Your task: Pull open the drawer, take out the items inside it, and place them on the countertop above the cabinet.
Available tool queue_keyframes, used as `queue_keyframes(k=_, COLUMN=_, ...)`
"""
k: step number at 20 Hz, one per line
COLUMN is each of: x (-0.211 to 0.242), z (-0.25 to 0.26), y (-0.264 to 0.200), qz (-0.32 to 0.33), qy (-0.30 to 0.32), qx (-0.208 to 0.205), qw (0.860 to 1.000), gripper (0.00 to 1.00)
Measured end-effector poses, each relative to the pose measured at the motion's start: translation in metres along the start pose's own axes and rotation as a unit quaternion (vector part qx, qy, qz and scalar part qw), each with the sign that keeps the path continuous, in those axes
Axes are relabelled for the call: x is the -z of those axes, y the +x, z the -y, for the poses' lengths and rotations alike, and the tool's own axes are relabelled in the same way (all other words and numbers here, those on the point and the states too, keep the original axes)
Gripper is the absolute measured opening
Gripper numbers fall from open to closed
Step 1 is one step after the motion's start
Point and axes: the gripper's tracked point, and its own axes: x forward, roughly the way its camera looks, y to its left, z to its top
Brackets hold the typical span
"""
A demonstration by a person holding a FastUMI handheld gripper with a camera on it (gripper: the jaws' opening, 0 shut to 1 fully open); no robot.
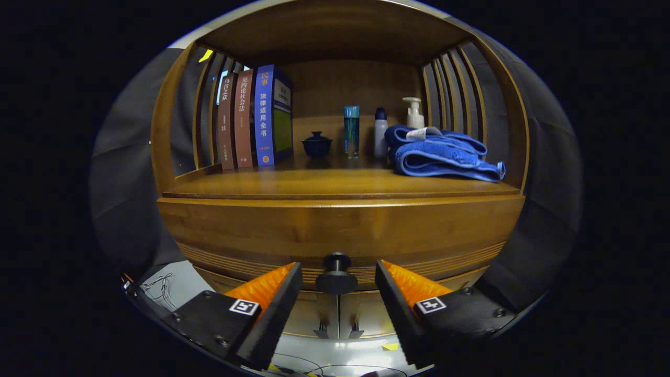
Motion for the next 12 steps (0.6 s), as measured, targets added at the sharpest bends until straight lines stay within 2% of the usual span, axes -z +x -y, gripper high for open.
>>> queue_keyframes(k=1, x=0.005, z=0.001, y=0.004, qz=-0.007, qy=0.003, qx=-0.002, qw=1.0, gripper=0.88)
queue_keyframes(k=4, x=0.012, z=0.0, y=0.011, qz=-0.028, qy=0.015, qx=-0.008, qw=0.999, gripper=0.54)
queue_keyframes(k=6, x=0.015, z=0.0, y=0.009, qz=-0.026, qy=0.011, qx=-0.008, qw=1.0, gripper=0.49)
queue_keyframes(k=8, x=0.014, z=-0.001, y=0.006, qz=-0.022, qy=0.024, qx=-0.013, qw=0.999, gripper=0.33)
queue_keyframes(k=12, x=0.017, z=0.001, y=-0.004, qz=-0.021, qy=0.021, qx=-0.012, qw=0.999, gripper=0.33)
